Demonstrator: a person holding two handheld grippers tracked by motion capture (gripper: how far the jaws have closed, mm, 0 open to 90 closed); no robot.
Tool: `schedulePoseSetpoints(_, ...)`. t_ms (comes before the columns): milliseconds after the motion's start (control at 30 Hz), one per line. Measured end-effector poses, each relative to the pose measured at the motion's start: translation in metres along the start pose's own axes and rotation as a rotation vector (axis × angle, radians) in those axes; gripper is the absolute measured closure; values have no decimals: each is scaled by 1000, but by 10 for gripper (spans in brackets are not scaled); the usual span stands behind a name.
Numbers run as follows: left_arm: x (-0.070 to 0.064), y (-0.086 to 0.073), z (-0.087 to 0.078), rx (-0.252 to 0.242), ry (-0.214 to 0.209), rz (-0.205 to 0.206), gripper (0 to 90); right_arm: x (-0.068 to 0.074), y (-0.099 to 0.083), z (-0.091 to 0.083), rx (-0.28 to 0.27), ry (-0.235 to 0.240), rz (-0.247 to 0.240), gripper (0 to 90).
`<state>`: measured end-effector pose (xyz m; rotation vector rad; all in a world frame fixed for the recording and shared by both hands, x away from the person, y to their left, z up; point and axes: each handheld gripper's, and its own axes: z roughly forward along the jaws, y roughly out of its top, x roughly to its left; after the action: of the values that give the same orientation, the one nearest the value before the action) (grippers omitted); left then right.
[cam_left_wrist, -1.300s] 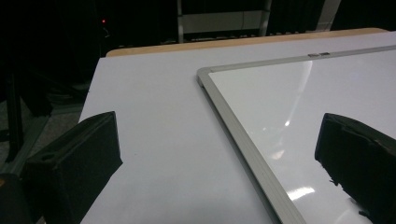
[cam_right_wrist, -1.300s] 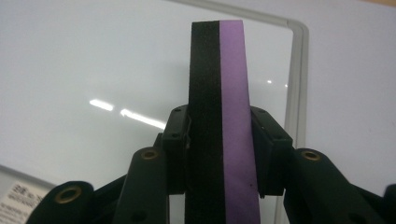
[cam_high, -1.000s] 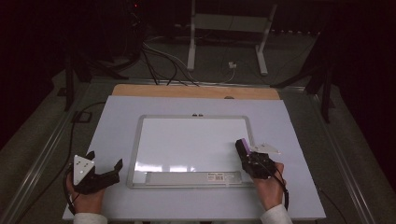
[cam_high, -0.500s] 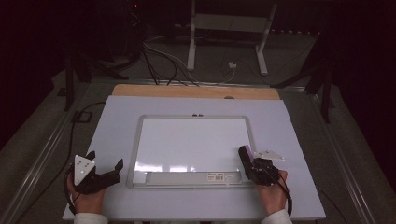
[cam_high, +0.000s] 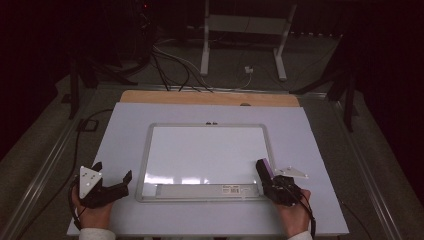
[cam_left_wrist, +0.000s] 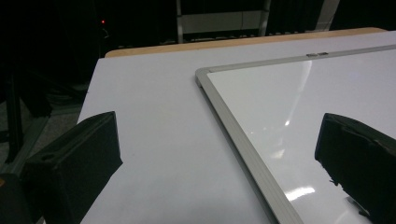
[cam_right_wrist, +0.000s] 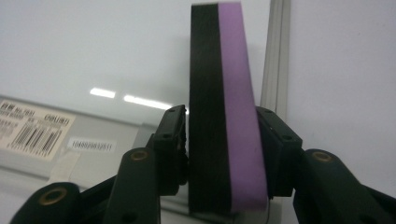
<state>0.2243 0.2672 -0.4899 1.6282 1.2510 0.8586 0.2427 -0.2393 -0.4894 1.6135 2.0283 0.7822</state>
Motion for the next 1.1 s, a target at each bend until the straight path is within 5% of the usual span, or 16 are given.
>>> schedulePoseSetpoints(267, -1, 0, 0, 0, -3, 3, 10, 9, -5, -4, 3, 2, -19, 543)
schedulePoseSetpoints(433, -1, 0, 0, 0, -2, 3, 10, 3, -2, 1, -4, 45, 8, 518)
schedulePoseSetpoints(833, -1, 0, 0, -1, -2, 3, 10, -26, 17, -19, -216, 174, 29, 193)
schedulePoseSetpoints(1100, 0, 0, 0, -5, -4, 0, 10, -51, 16, -25, -284, 170, -3, 57)
